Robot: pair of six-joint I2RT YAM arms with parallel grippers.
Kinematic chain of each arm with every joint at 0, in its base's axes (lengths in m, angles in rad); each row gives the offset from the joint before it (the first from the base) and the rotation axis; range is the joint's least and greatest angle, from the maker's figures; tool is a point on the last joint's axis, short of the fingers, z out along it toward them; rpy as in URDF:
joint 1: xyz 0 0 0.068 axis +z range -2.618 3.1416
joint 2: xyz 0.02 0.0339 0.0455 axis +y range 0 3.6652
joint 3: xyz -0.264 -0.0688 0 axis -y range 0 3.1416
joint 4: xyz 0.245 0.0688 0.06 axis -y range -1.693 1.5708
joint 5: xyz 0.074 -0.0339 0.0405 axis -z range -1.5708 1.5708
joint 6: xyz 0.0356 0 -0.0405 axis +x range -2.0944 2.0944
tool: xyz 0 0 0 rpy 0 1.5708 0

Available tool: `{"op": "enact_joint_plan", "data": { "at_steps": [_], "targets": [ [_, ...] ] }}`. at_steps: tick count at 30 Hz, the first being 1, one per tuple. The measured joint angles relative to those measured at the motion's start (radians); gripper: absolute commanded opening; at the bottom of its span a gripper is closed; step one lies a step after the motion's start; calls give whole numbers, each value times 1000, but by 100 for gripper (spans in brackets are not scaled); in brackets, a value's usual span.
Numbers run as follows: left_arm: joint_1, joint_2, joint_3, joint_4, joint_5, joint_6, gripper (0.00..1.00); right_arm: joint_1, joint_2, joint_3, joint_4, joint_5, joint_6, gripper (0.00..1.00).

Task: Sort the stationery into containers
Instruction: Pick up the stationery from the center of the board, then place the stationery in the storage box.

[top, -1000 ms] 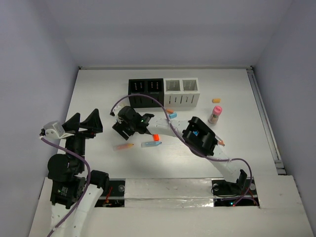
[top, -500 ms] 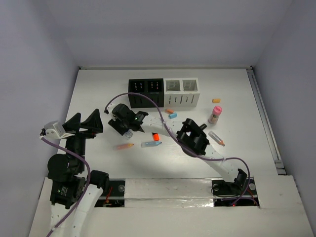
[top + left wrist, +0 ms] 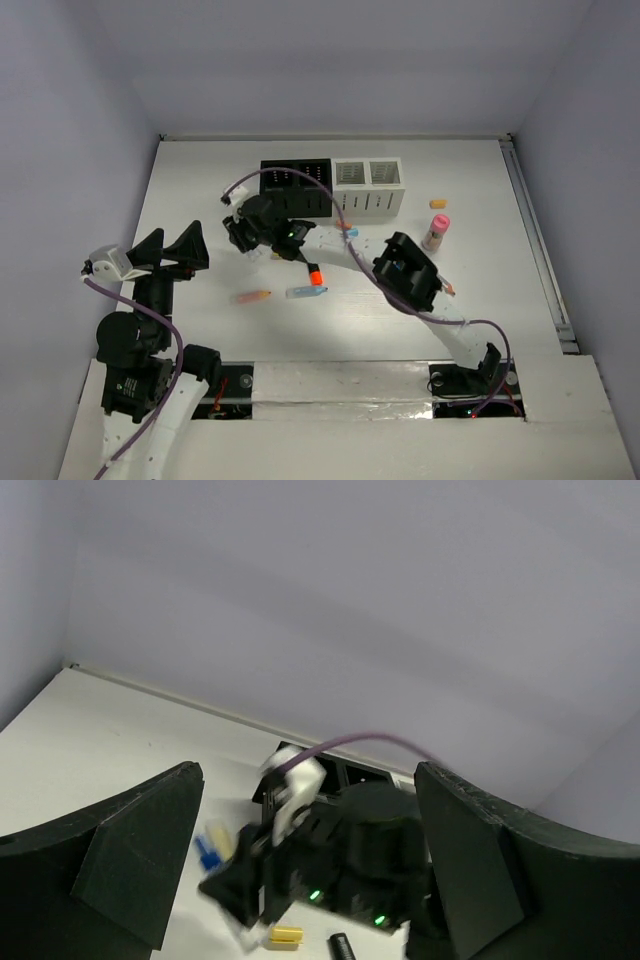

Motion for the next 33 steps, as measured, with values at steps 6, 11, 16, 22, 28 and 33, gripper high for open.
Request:
{"op": "enact_joint_plan", "data": {
  "at_steps": [6, 11, 16, 22, 28, 33],
  "targets": [
    [0, 0, 0, 0, 4, 0, 85, -79, -220, -164, 359, 38, 48, 1],
    [0, 3, 0, 0, 13, 0, 85, -165, -291, -167, 657, 125, 60, 1],
    [0, 13, 0, 0, 19, 0, 85, -242, -240, -161, 809, 196, 44, 1],
    [0, 27, 0, 0, 23, 0, 85, -266, -69, -47, 820, 211, -6, 1],
    [0, 28, 0, 0, 26, 0, 85, -259, 12, -13, 808, 208, -28, 1],
    [0, 30, 0, 0, 31, 0, 85, -258, 16, -34, 838, 208, -30, 1]
  ]
}}
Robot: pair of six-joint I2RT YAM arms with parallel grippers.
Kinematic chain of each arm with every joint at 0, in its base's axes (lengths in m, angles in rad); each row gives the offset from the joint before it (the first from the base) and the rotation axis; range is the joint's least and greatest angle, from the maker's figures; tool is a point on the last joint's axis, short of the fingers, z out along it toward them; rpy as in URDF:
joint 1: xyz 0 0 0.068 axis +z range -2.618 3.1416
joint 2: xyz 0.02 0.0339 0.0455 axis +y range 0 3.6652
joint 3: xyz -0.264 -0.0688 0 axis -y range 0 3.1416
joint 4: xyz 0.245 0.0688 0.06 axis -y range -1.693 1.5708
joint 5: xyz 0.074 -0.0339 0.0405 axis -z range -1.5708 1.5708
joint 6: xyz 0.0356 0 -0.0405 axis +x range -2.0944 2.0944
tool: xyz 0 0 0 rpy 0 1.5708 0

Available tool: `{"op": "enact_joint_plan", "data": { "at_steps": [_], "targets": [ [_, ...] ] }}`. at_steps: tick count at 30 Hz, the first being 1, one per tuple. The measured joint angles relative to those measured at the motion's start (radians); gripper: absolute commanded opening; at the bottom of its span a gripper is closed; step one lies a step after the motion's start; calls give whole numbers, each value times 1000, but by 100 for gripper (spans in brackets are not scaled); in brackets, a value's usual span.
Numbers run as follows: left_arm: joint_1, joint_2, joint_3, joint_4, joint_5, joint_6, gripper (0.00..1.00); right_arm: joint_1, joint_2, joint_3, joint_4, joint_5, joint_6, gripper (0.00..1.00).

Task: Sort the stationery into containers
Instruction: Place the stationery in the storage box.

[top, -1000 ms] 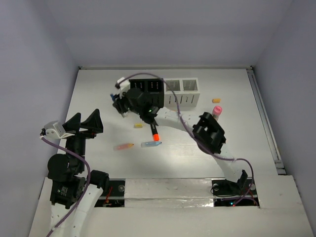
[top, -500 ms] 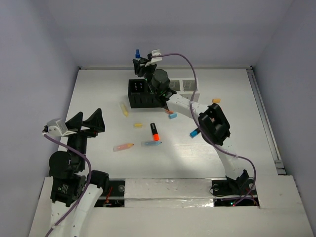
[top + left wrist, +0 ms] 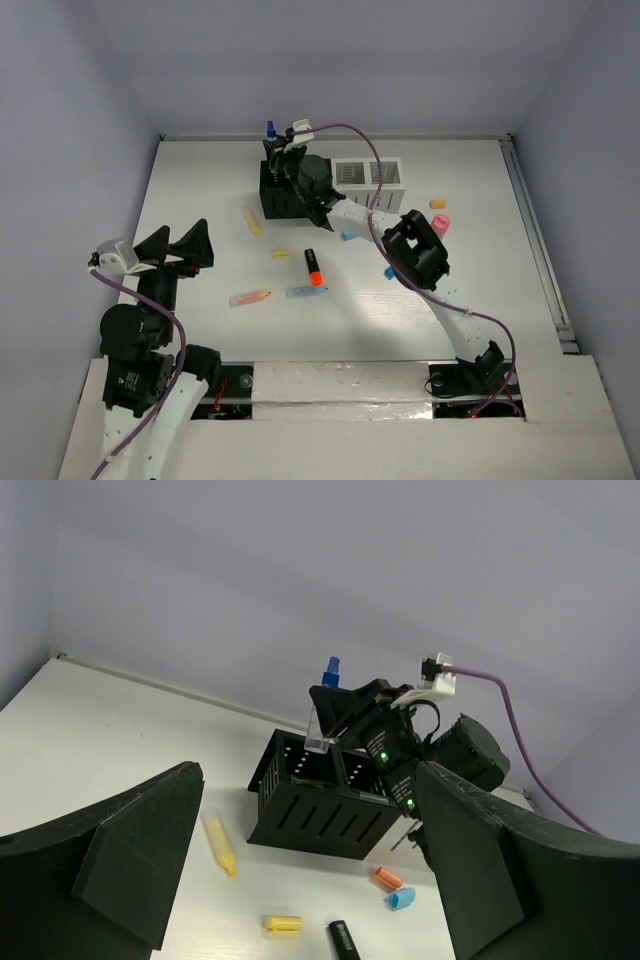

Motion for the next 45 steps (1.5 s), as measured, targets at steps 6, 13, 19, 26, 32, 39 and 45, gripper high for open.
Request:
{"op": "enact_joint_plan", "data": {
  "at_steps": [6, 13, 19, 26, 32, 39, 45],
  "targets": [
    [0, 5, 0, 0, 8, 0, 85, 0, -3, -101, 58, 0, 0, 5],
    [0, 5, 0, 0, 10, 0, 85, 0, -4, -168, 98, 0, -2, 16],
    [0, 5, 0, 0, 11, 0, 85, 0, -26, -229, 137, -3, -4, 52],
    [0, 9, 0, 1, 17, 0, 85, 0, -132, -319, 148, -43, 24, 77],
    [1, 11, 0, 5, 18, 0, 85, 0, -309, -396, 119, -71, 69, 80],
    [1, 11, -3, 14, 34, -11, 99, 0, -649, -623, -132, 47, 130, 47],
    [0, 24, -8, 48, 103, -80, 99, -87, -1008, -880, -514, 227, 251, 100]
  ]
}}
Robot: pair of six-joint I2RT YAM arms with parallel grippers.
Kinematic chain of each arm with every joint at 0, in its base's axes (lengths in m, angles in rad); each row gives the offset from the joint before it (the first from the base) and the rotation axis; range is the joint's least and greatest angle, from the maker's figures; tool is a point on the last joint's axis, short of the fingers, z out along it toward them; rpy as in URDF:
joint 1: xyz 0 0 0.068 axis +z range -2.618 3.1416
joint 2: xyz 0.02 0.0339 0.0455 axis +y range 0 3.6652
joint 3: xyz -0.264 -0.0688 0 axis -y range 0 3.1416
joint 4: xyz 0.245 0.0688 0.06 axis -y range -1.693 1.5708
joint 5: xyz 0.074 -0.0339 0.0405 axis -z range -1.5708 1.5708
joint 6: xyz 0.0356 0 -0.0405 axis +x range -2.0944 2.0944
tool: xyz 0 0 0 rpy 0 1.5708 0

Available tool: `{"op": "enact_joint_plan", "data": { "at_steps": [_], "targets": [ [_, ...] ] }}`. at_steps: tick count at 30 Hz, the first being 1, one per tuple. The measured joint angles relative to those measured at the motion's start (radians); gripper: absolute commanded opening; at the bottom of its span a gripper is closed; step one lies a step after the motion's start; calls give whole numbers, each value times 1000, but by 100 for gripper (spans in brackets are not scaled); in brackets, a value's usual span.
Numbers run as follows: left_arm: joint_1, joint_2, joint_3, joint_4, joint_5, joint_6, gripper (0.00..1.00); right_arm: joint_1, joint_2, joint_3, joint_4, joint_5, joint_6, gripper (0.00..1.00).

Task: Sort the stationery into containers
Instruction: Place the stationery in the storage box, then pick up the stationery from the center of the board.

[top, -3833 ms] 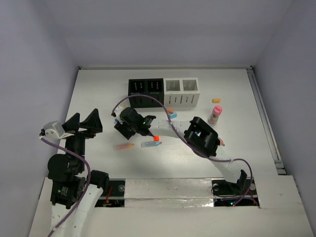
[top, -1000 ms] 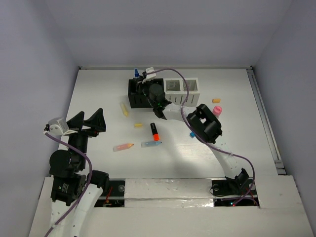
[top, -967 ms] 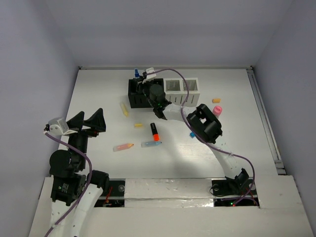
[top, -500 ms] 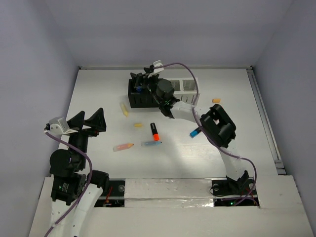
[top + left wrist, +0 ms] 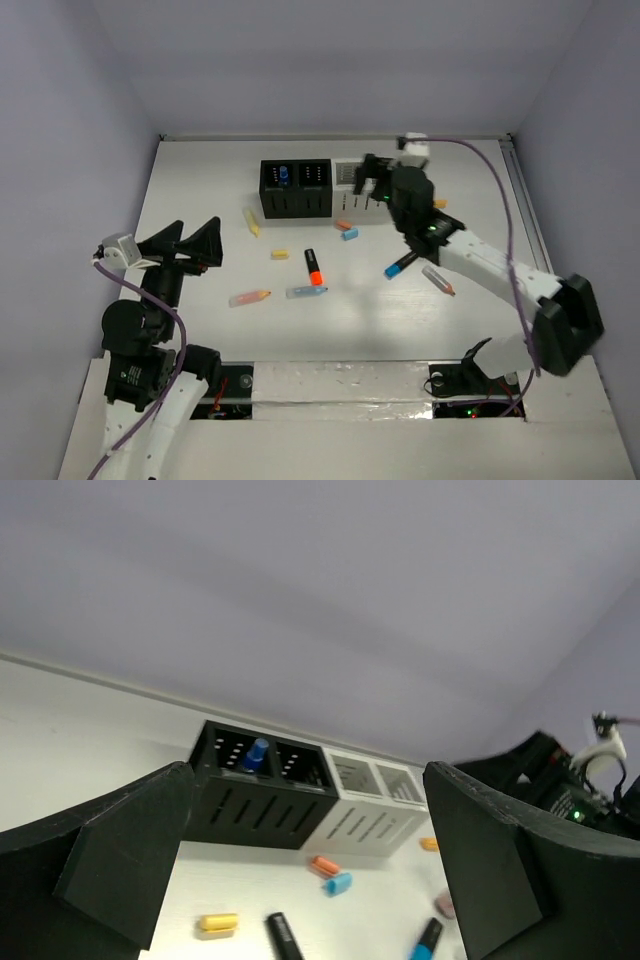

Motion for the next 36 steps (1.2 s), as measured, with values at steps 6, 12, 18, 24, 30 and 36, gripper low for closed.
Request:
{"op": "enact_joint_plan", "data": {
  "at_steps": [6, 12, 18, 24, 30, 36],
  "targets": [
    [-10, 55, 26, 35, 67, -135, 99, -343, -282, -266, -277, 35, 138, 100],
    [-11, 176, 148, 66, 97, -312, 99, -400, -250, -304, -382, -2, 180, 100],
    [-11, 263, 231, 91, 119, -385, 99, -404, -137, -304, -383, -64, 179, 100],
    [-11, 268, 231, 98, 117, -398, 99, -404, -71, -304, -379, -103, 179, 95],
    [-11, 268, 231, 118, 114, -397, 99, -404, -63, -304, -377, -106, 183, 76],
    [-11, 268, 231, 118, 111, -394, 99, -404, -64, -304, -377, -82, 182, 40]
  ]
}}
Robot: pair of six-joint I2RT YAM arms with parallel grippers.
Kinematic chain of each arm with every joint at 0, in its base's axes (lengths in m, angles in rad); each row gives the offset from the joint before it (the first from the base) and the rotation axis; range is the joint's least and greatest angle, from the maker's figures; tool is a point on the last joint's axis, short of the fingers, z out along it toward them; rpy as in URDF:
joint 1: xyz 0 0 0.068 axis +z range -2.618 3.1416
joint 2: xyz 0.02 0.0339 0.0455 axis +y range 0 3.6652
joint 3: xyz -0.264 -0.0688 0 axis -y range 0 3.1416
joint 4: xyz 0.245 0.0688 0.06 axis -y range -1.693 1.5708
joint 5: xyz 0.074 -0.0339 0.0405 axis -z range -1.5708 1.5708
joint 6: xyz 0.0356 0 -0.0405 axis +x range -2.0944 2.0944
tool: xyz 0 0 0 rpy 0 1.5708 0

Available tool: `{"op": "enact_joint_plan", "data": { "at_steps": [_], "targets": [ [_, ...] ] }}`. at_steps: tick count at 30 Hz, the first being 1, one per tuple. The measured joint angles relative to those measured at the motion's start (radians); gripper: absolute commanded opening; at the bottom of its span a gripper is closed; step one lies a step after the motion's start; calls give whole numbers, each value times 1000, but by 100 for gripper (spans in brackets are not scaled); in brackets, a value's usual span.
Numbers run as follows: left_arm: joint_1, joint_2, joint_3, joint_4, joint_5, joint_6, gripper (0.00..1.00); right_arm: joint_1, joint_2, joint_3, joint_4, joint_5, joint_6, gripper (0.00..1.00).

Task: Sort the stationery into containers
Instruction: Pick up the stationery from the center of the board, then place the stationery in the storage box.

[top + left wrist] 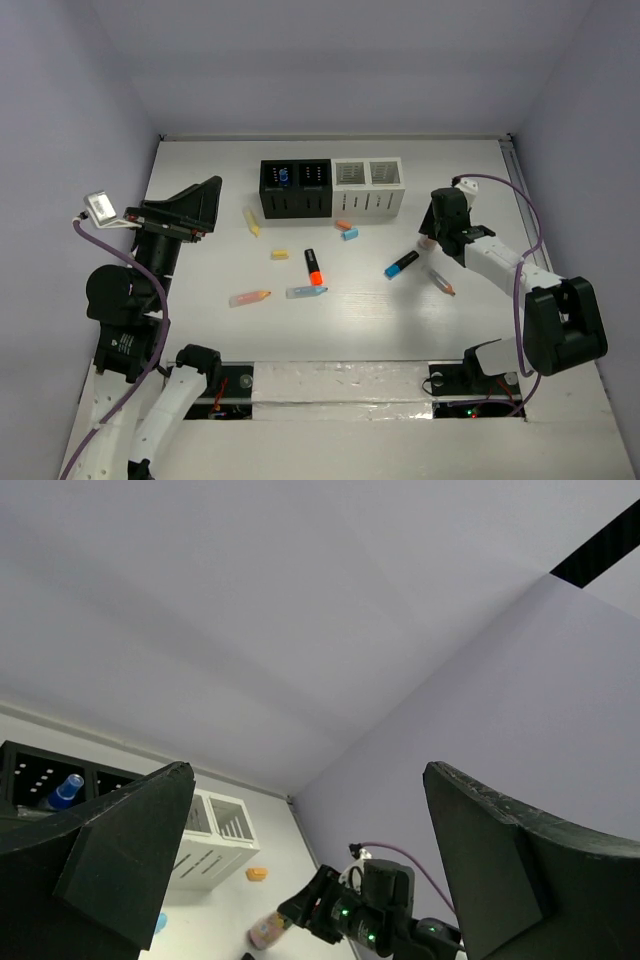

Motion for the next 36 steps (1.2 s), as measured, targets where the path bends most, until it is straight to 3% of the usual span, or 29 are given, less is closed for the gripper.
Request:
{"op": "enact_joint_plan", "data": {
  "at_steps": [5, 11, 18, 25, 31, 36],
  "targets": [
    [0, -2, 0, -16, -21, 36, 99, 0, -7, 0, 0, 21, -16, 23],
    [-6, -48, -20, -48, -38, 172, 99, 6, -49, 50, -9, -1, -64, 20],
    [-18, -87, -134, -106, -63, 357, 99, 114, -41, 303, 5, -57, -128, 19],
    [-19, -71, -211, -204, -67, 446, 99, 168, 140, 540, 80, -172, -164, 19],
    [-19, -74, -212, -201, -67, 472, 99, 174, 340, 667, 52, -257, -184, 18],
    [-19, -72, -212, -200, -64, 480, 99, 195, 396, 707, 28, -290, -206, 18]
  ]
}}
